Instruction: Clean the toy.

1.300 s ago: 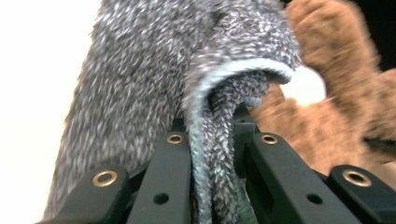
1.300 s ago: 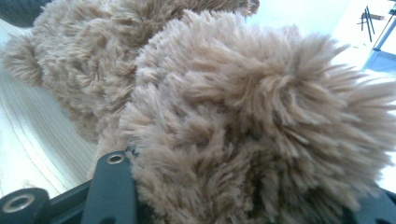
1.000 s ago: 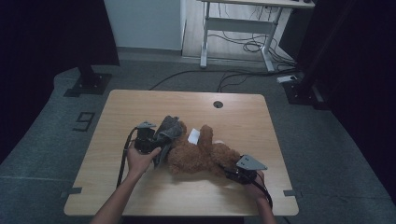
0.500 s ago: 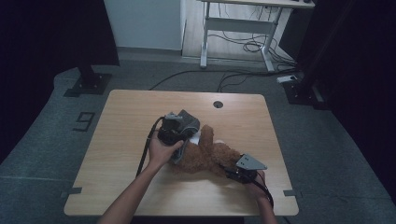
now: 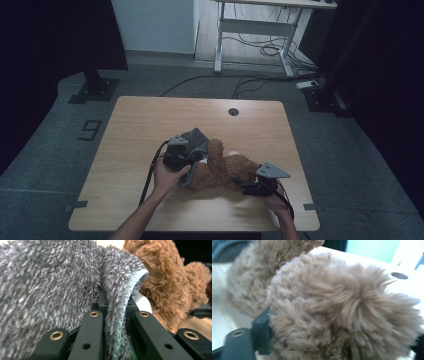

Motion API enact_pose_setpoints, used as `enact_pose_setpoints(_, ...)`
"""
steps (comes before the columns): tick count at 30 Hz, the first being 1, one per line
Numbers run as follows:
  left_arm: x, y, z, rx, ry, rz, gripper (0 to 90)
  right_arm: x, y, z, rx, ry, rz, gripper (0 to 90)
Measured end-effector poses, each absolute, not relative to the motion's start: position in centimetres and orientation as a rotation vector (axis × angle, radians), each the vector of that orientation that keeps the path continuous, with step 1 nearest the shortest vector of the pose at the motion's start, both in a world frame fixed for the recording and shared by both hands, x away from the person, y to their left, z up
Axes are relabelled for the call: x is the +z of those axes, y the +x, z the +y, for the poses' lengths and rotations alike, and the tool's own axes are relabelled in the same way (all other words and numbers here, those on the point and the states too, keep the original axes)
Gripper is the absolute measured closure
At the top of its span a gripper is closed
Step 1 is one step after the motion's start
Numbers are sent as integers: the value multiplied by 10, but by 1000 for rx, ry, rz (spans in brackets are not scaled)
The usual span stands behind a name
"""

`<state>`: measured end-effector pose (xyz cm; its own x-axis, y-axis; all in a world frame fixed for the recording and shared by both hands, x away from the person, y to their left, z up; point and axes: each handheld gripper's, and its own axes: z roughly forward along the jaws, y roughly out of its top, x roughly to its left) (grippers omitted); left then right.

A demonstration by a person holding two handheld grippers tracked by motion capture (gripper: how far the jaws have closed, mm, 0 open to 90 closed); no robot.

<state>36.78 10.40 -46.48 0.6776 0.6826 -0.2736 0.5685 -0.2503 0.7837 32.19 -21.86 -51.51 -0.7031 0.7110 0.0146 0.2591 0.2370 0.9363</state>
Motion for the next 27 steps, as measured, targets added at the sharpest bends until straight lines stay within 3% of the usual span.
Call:
enact_pose_setpoints(6, -471, 356, 116, 141, 1890, 976, 822, -482, 315, -229, 1628, 947, 2022, 71)
enact_pose_setpoints(11, -470, 352, 114, 159, 1894, 964, 822, -460, 339, -225, 1560, 1045, 2086, 22)
enact_pose_setpoints(24, -471, 341, 109, 135, 1898, 913, 821, -512, 358, -205, 1276, 1226, 2470, 0)
enact_pose_setpoints(26, -472, 340, 110, 125, 1891, 917, 821, -515, 356, -206, 1306, 1215, 2469, 61)
enact_pose_setpoints(27, -472, 341, 111, 104, 1878, 922, 820, -515, 353, -207, 1313, 1176, 2465, 195)
